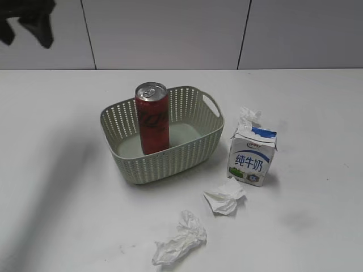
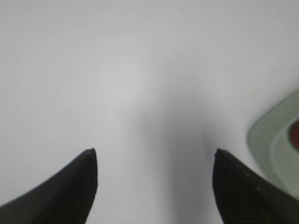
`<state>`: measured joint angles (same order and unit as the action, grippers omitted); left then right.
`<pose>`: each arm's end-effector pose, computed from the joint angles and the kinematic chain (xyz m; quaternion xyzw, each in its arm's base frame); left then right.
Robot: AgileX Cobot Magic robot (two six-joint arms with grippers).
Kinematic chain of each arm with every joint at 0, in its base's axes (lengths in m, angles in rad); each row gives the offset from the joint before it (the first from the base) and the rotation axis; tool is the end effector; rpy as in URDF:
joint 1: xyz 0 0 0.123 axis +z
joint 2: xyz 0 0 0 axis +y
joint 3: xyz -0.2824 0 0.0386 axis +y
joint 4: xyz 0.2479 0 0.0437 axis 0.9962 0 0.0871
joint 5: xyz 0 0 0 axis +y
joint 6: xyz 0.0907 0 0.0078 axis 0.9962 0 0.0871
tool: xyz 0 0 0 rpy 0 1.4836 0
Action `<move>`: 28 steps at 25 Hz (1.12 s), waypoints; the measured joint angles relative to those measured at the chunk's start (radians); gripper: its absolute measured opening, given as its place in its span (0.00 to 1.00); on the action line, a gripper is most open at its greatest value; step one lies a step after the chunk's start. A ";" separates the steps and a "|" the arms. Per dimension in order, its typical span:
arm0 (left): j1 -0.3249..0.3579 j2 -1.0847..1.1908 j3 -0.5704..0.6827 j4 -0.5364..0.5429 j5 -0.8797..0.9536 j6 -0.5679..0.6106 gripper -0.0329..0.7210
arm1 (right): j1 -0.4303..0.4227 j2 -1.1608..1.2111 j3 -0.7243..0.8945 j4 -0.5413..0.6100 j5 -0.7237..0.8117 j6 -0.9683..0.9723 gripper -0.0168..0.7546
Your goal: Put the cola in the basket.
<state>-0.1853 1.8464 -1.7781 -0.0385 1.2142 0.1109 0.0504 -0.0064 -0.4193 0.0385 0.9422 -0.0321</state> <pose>0.3902 -0.0765 0.3262 0.1417 0.9720 -0.0259 0.1858 0.0076 0.0032 0.2640 -0.0336 0.8407 0.0242 0.5400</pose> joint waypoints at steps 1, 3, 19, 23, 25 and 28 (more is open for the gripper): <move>0.043 -0.018 0.040 0.000 0.000 0.000 0.81 | 0.000 0.000 0.000 0.000 0.000 0.000 0.76; 0.118 -0.054 0.123 0.000 0.001 0.000 0.81 | 0.000 0.000 0.000 0.000 0.000 0.000 0.76; 0.266 -0.559 0.653 -0.038 -0.083 0.024 0.81 | 0.000 0.000 0.000 0.000 0.000 0.000 0.76; 0.146 -0.669 0.749 -0.038 -0.123 0.045 0.80 | 0.000 0.000 0.000 0.000 0.000 0.000 0.76; 0.104 -0.714 0.809 -0.042 -0.124 0.049 0.79 | 0.000 0.000 0.000 0.000 0.000 0.000 0.76; 0.094 -0.771 0.898 -0.068 -0.153 0.049 0.79 | 0.000 0.000 0.000 0.000 0.000 0.000 0.76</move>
<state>-0.0913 1.0759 -0.8800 -0.1062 1.0607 0.1599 0.0504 -0.0064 -0.4193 0.0385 0.9422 -0.0321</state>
